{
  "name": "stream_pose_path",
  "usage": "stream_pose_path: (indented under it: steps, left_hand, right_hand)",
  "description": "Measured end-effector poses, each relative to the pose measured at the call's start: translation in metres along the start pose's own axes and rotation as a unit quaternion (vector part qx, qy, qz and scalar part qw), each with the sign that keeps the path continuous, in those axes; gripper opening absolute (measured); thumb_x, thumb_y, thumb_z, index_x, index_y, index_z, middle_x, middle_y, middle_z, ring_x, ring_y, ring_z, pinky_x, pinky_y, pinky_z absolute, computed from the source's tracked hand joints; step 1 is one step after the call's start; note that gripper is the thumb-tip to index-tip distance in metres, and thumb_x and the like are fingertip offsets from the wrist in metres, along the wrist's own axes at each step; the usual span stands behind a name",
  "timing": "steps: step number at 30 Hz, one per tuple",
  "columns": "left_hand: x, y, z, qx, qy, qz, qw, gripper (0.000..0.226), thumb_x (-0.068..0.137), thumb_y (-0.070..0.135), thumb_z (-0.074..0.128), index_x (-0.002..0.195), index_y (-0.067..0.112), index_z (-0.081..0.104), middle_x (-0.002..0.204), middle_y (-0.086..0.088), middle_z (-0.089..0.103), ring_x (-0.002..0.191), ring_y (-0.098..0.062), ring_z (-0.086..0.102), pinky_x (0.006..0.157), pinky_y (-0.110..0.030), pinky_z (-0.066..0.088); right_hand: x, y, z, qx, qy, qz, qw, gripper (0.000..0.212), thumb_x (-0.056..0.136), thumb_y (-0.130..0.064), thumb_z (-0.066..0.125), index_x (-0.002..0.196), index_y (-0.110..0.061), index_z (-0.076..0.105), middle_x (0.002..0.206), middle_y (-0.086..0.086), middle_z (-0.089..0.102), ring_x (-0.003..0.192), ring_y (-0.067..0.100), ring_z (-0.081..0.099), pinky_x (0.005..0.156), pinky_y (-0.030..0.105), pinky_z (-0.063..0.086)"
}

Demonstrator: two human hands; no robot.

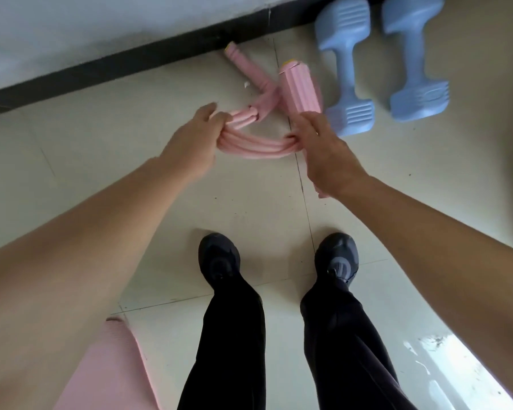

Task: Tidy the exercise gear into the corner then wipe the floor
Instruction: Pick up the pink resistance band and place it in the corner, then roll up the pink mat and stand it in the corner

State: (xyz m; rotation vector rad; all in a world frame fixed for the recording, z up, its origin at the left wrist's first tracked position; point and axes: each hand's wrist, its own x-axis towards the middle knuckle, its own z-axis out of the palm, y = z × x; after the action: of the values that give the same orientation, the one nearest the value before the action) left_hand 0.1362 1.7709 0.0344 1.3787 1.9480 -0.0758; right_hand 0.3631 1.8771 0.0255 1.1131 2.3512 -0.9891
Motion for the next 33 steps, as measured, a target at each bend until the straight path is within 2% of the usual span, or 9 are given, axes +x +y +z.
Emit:
stream_pose_path:
  steps: [3,6,9,14,17,21,25,28,33]
  left_hand:
    - [-0.005,-0.014,0.025,-0.101,-0.016,-0.144,0.984,0.068,0.089,-0.007,0.049,0.152,0.016,0.033,0.161,-0.015,0.02,0.144,-0.031,0.033,0.118,-0.037,0.027]
    - [-0.01,-0.016,0.045,-0.148,0.006,-0.2,0.969,0.052,0.094,0.0,0.041,0.145,0.01,0.043,0.151,-0.014,0.041,0.137,-0.029,0.041,0.113,-0.038,0.032]
    - [-0.006,-0.016,0.065,-0.11,-0.006,-0.172,0.979,0.038,0.097,0.016,0.043,0.134,0.014,0.052,0.137,-0.018,0.049,0.129,-0.035,0.045,0.103,-0.043,0.042]
    - [0.015,-0.002,0.089,-0.008,-0.097,-0.136,0.986,0.055,0.093,0.013,0.047,0.146,0.027,0.041,0.164,-0.015,-0.003,0.15,-0.034,-0.006,0.118,-0.05,0.02]
    - [0.043,0.005,0.091,0.086,-0.074,-0.085,0.99,0.067,0.088,0.012,0.05,0.149,0.03,0.033,0.162,-0.013,-0.017,0.149,-0.036,-0.016,0.118,-0.056,0.014]
    - [0.072,0.005,0.096,0.121,-0.12,-0.085,0.982,0.076,0.088,0.008,0.046,0.156,0.02,0.015,0.163,-0.006,-0.017,0.151,-0.029,-0.011,0.117,-0.056,0.019]
    - [0.065,-0.005,0.099,0.162,-0.127,-0.076,0.976,0.077,0.09,0.009,0.05,0.156,0.015,0.011,0.164,-0.001,-0.01,0.15,-0.025,0.002,0.112,-0.055,0.028]
    - [0.054,-0.023,0.095,0.224,-0.135,-0.093,0.961,0.08,0.093,0.028,0.056,0.155,0.007,0.011,0.164,-0.001,-0.01,0.15,-0.027,0.003,0.109,-0.055,0.032]
    - [0.051,-0.042,0.084,0.255,-0.041,-0.061,0.964,0.092,0.083,0.017,0.066,0.154,0.002,0.01,0.163,-0.005,-0.015,0.15,-0.033,0.001,0.11,-0.056,0.031]
  right_hand:
    - [0.008,-0.001,0.024,-0.044,-0.077,0.005,0.996,0.105,0.079,0.017,0.06,0.16,-0.025,0.007,0.167,0.001,0.003,0.133,0.036,0.045,0.084,0.043,0.051]
    - [0.006,0.002,0.043,-0.036,-0.015,0.002,0.999,0.085,0.09,-0.009,0.066,0.158,-0.022,0.018,0.164,0.009,0.016,0.144,0.034,0.029,0.107,0.053,0.042]
    - [0.001,0.008,0.049,-0.009,-0.003,0.062,0.998,0.078,0.088,-0.03,0.07,0.153,-0.016,0.027,0.153,0.013,0.029,0.137,0.035,0.035,0.106,0.051,0.042]
    - [0.003,0.018,0.067,-0.124,-0.016,0.121,0.985,0.087,0.077,-0.06,0.073,0.138,-0.009,0.038,0.131,0.014,0.042,0.121,0.033,0.044,0.098,0.045,0.044]
    - [0.005,0.025,0.087,-0.239,-0.003,0.103,0.965,0.087,0.075,-0.074,0.064,0.132,-0.012,0.044,0.133,0.014,0.041,0.123,0.033,0.04,0.1,0.045,0.039]
    - [0.008,0.036,0.105,-0.229,0.007,0.112,0.967,0.067,0.088,-0.065,0.055,0.13,-0.013,0.051,0.142,0.016,0.041,0.135,0.037,0.033,0.104,0.05,0.04]
    - [0.002,0.036,0.1,-0.196,0.105,0.064,0.973,0.056,0.085,-0.056,0.063,0.107,-0.004,0.062,0.111,0.02,0.059,0.106,0.039,0.053,0.08,0.048,0.047]
    - [0.001,0.026,0.091,-0.167,0.188,0.074,0.965,0.052,0.085,-0.055,0.061,0.093,-0.004,0.063,0.092,0.016,0.061,0.09,0.035,0.055,0.071,0.043,0.043]
    - [0.038,0.013,0.068,-0.15,0.196,0.086,0.965,0.055,0.087,-0.056,0.057,0.112,-0.008,0.059,0.111,0.016,0.06,0.108,0.037,0.053,0.084,0.046,0.042]
